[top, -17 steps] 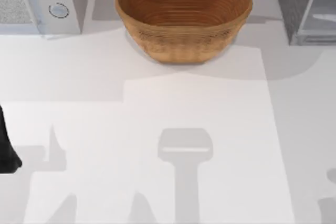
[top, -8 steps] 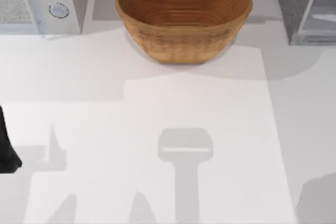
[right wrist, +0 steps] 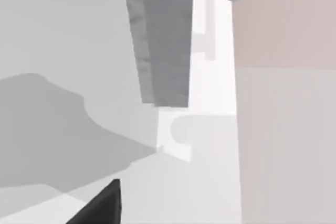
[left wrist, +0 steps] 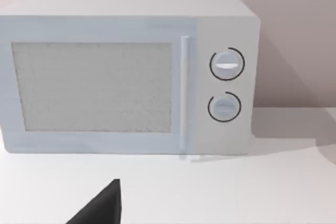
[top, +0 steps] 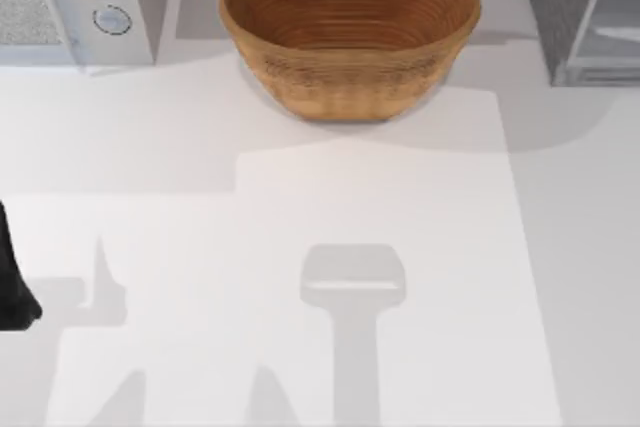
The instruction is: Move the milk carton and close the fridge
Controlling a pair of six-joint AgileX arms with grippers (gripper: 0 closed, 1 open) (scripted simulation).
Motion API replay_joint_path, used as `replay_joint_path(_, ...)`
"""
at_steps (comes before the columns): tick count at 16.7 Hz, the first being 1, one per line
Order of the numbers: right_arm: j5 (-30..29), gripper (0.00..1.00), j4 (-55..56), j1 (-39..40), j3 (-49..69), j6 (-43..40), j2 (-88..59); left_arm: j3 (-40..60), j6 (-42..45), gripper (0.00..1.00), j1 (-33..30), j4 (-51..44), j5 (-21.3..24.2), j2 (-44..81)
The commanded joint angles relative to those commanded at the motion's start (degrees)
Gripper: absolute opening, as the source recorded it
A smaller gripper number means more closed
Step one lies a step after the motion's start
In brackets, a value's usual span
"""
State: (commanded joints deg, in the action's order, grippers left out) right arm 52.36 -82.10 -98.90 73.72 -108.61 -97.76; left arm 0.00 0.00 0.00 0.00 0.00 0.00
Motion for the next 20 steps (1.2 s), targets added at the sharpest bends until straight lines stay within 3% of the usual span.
replay_joint_path(4, 2.4, 1.00, 0.1, -4.9, 1.6, -5.3, -5.3, 0.0, 0.0, 1.00, 0.0, 0.0, 0.0, 0.0)
replay_joint_path(11, 2.1, 1.00, 1.6, -2.7, 1.6, -3.2, -5.6, 0.0, 0.0, 1.00, 0.0, 0.0, 0.0, 0.0)
replay_joint_path(15, 1.0, 1.00, 10.4, 6.8, 2.7, 7.8, -7.2, 0.0, 0.0, 1.00, 0.0, 0.0, 0.0, 0.0)
replay_joint_path(20, -2.1, 1.00, 29.0, 23.1, 3.8, 31.7, -8.7, 0.0, 0.0, 1.00, 0.0, 0.0, 0.0, 0.0)
